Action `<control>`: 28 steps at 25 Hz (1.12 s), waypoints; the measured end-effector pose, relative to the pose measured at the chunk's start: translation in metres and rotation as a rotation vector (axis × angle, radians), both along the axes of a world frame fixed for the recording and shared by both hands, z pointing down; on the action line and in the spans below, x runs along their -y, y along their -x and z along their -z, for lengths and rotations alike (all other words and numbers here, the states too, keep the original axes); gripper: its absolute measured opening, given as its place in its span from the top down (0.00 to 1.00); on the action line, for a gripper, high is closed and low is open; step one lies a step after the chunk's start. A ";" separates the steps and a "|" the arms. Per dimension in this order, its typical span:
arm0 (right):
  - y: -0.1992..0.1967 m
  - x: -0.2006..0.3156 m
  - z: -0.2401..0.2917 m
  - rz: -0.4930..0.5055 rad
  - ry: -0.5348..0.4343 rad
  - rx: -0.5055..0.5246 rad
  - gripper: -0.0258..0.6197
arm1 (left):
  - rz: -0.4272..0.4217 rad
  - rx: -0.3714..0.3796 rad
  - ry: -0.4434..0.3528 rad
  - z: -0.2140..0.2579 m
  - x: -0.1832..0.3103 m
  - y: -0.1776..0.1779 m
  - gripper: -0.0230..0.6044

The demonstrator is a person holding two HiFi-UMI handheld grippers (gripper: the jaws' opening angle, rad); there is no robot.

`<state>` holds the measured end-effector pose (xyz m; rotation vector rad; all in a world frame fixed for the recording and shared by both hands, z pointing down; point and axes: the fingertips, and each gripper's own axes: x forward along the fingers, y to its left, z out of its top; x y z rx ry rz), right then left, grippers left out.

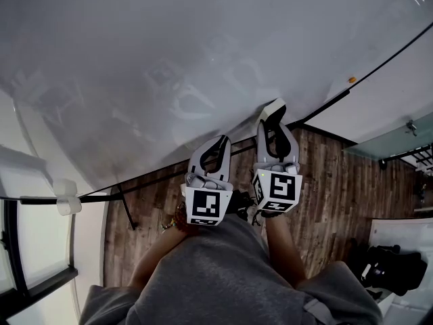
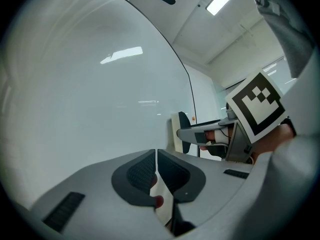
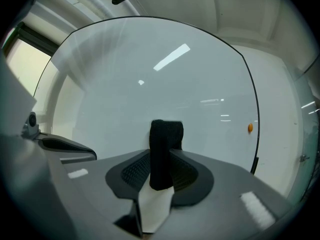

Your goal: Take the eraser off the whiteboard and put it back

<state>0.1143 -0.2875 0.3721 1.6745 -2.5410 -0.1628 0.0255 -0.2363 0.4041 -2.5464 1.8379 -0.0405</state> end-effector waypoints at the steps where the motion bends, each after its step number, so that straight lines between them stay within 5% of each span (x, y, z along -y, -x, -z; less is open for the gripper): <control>1: 0.000 0.000 0.000 0.000 0.000 -0.001 0.78 | 0.000 -0.001 0.000 0.000 0.000 0.000 0.95; 28: 0.002 0.002 -0.008 -0.007 0.031 -0.031 0.73 | 0.006 0.006 -0.003 0.003 -0.003 0.001 0.95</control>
